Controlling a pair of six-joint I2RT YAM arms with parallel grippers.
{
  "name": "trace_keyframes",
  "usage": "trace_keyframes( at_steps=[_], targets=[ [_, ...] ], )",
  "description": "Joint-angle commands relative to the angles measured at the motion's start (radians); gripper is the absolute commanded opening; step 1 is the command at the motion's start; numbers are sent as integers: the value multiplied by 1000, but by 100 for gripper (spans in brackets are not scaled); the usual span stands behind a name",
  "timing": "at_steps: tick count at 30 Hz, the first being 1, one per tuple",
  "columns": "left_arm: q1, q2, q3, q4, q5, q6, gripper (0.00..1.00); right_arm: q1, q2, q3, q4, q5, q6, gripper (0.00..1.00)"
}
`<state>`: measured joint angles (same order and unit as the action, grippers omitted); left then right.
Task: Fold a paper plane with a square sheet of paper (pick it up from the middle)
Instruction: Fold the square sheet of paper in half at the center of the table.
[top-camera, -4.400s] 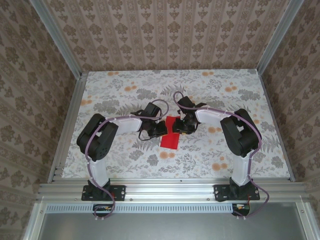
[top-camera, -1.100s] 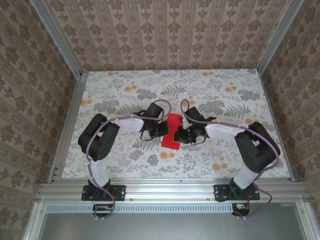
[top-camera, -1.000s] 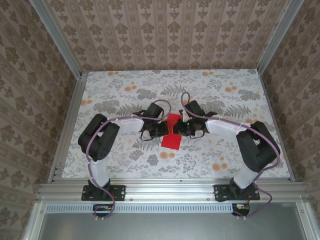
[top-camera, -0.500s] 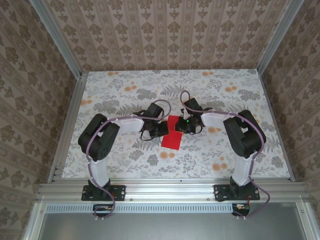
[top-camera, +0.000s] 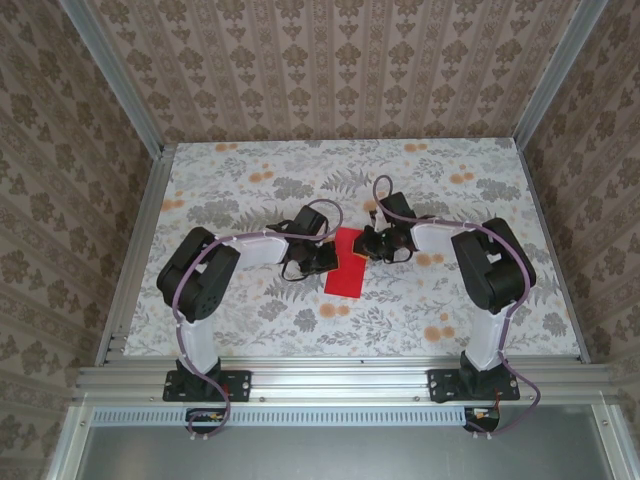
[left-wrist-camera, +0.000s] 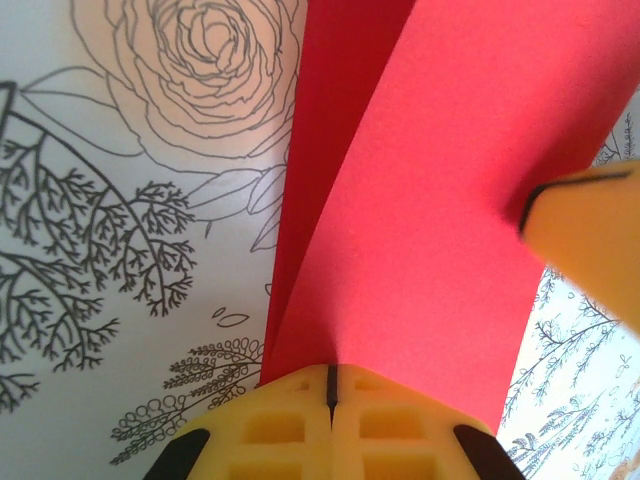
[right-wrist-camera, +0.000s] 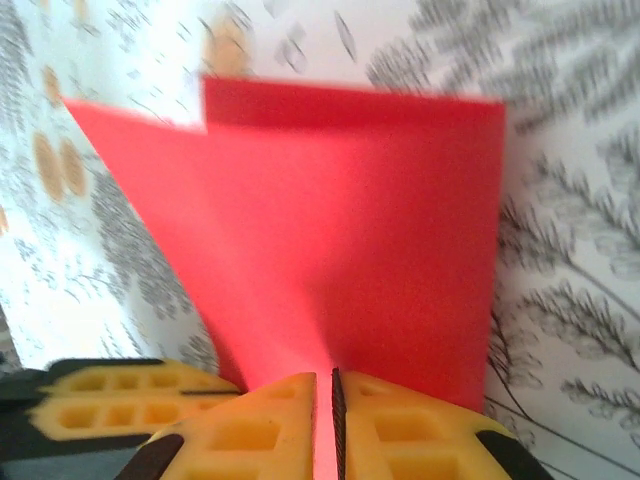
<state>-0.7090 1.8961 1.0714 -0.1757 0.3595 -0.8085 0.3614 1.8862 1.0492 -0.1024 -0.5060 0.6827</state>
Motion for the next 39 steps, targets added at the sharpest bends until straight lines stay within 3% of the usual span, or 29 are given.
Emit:
trace_keyframes(
  at_steps=[1,10,15,31,39],
  targets=[
    [-15,87,-45,-159,-90,25,4,-27,39,55,-5,5,-15,15],
    [-15,86,-63,-163,-94,31,3,-77,130,41,51,-1,8,14],
    [-15,80,-69,-162,-97,29,3,-78,72,78,39,-45,50,14],
    [-17,75,-56,-167,-100,25,3,-112,169,98,42,3,1,14],
    [-19,58,-55,-171,-109,10,3,-102,-27,85,1,-25,-5,15]
  ],
)
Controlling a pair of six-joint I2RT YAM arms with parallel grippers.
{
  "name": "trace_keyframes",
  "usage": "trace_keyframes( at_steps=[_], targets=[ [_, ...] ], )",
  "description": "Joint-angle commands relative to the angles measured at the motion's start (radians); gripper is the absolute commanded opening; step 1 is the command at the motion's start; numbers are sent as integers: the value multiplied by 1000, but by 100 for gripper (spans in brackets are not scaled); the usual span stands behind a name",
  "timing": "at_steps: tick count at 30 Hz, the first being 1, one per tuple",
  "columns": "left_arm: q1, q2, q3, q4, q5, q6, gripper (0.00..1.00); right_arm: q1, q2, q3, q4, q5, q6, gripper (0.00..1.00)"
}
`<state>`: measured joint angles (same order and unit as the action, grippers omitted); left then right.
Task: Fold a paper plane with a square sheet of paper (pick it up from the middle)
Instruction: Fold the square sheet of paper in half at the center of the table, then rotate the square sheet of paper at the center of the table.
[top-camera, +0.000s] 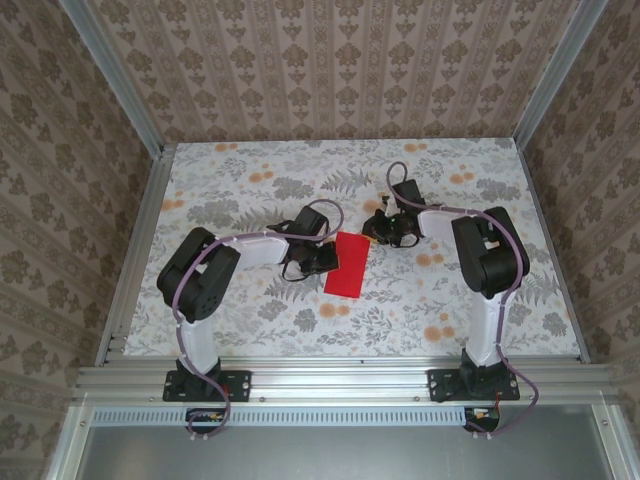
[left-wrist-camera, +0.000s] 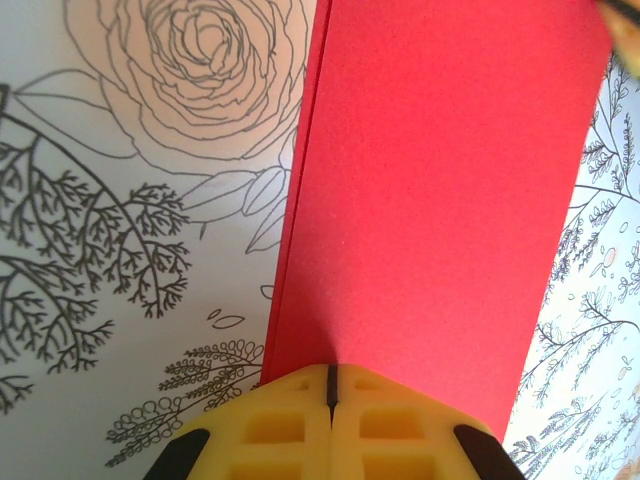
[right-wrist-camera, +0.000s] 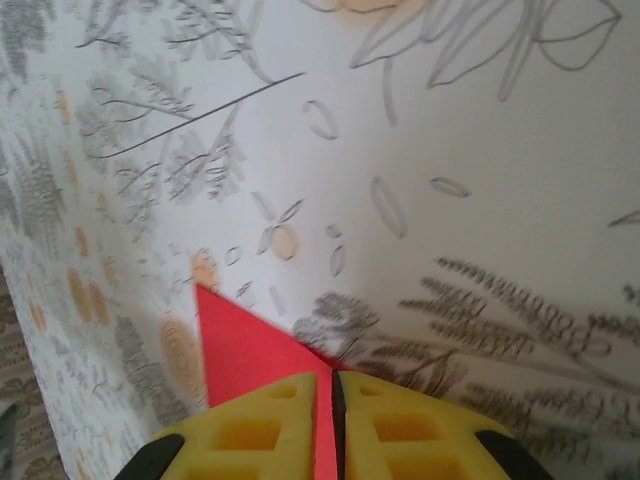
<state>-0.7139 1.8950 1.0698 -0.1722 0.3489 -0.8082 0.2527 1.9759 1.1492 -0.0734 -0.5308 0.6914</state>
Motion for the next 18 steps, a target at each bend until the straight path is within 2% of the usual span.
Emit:
trace_keyframes(
  at_steps=[1,8,18],
  targets=[
    [-15,55,-55,-173,-100,4,3,16,-144,-38,-31,1,-8,16],
    [-20,17,-70,-146,-100,-44,4,91,-215,-193,-26,-4,55,17],
    [-24,-72,-79,-133,-81,-75,5,168,-93,-216,6,-27,68,15]
  ],
)
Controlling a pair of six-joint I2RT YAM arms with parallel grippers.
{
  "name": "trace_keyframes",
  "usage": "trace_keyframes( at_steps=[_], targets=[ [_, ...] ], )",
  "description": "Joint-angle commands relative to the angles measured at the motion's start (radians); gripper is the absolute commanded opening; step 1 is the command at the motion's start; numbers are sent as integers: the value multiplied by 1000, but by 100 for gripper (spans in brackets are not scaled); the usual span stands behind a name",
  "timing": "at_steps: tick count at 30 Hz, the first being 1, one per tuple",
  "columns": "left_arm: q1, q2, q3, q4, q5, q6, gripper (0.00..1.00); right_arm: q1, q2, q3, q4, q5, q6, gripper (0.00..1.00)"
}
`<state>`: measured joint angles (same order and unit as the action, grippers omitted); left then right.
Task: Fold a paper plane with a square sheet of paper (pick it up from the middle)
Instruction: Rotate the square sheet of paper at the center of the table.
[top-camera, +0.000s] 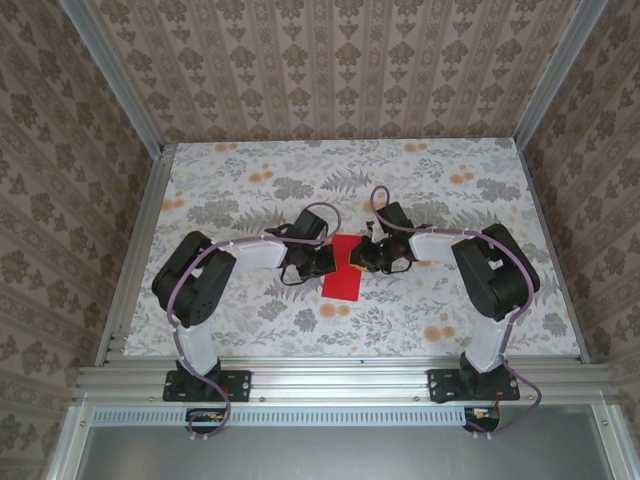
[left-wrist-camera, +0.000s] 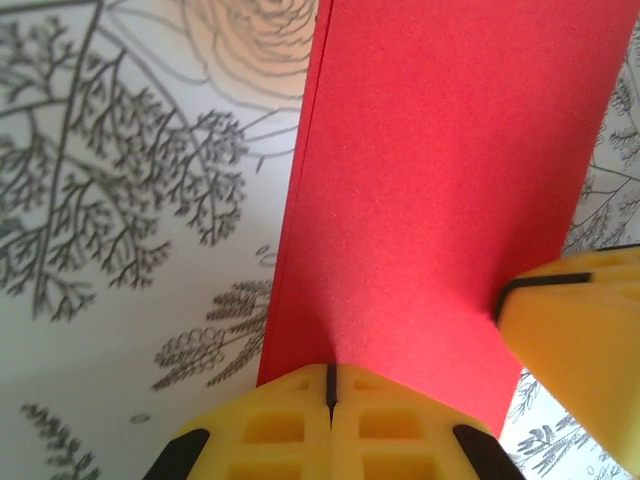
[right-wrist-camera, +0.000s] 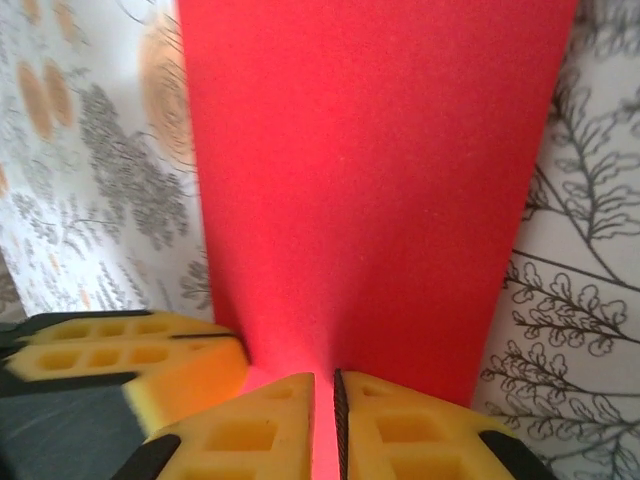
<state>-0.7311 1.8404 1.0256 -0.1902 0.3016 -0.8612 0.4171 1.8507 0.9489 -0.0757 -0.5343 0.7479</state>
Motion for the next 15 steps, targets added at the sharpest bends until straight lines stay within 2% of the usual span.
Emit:
trace_keyframes(
  at_steps=[1,9,15],
  targets=[
    [-6,-33,-34,-116,-27,-23,6,5,45,-11,2,-32,-2,15],
    [43,-170,-13,-109,22,-6,16,30,121,55,-81,-139,-215,14],
    [108,-137,18,-60,80,-2,18,36,133,132,-156,-214,-380,14]
  ],
)
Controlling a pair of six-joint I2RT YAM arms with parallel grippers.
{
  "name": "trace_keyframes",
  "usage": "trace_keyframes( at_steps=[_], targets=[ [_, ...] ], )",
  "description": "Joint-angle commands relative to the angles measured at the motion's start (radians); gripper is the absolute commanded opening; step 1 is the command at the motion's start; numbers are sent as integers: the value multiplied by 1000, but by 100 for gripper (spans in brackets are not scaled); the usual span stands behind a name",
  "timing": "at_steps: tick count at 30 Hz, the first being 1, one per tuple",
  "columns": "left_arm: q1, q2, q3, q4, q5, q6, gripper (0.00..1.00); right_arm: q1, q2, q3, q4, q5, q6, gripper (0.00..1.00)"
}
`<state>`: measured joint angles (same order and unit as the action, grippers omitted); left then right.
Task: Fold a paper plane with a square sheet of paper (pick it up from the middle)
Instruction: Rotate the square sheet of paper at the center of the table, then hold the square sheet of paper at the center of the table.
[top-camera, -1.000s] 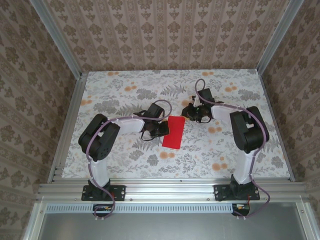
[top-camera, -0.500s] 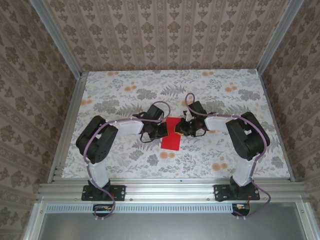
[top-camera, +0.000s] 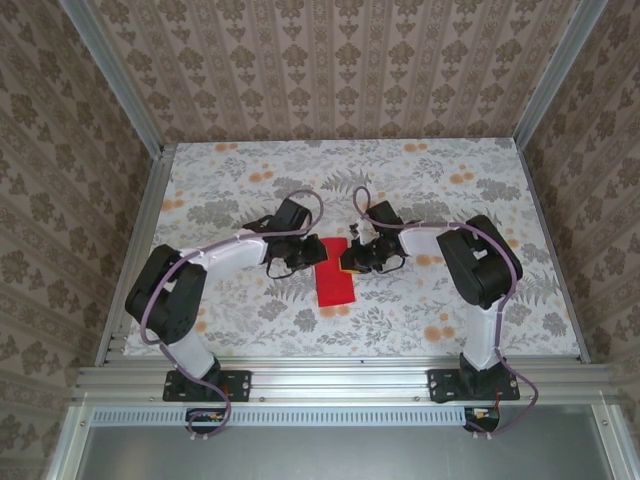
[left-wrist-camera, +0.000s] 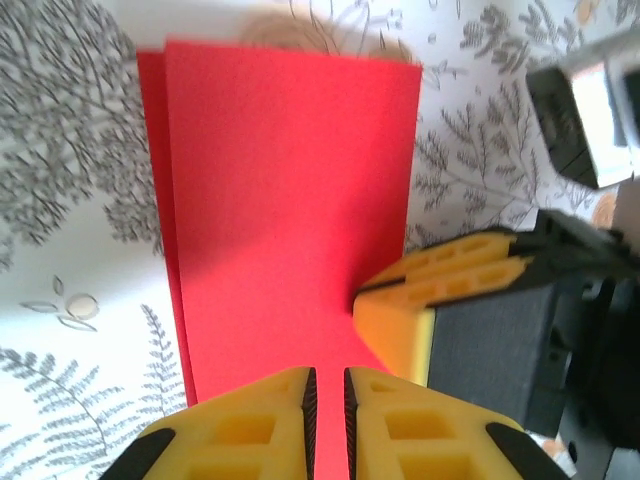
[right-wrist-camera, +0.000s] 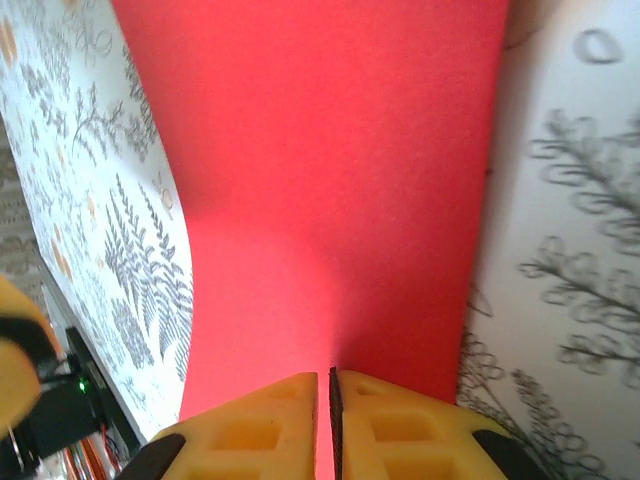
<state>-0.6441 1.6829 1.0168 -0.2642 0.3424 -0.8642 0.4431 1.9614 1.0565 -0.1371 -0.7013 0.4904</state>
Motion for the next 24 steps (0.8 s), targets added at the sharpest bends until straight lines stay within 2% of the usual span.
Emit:
trace_keyframes(
  at_steps=[1,6,14,17,24],
  targets=[
    [28,35,37,25,49,2,18,9,9,33,-101,-47,-129,15],
    [37,112,96,67,94,-2,18,2,-117,15,-51,-39,-63,18],
    [26,208,158,138,179,-6,18,-5,-293,-185,77,130,143,17],
    [15,249,193,142,203,-2,16,-6,-314,-251,148,138,202,17],
    [8,347,280,112,211,12,14,-6,-287,-270,187,165,257,15]
  ],
)
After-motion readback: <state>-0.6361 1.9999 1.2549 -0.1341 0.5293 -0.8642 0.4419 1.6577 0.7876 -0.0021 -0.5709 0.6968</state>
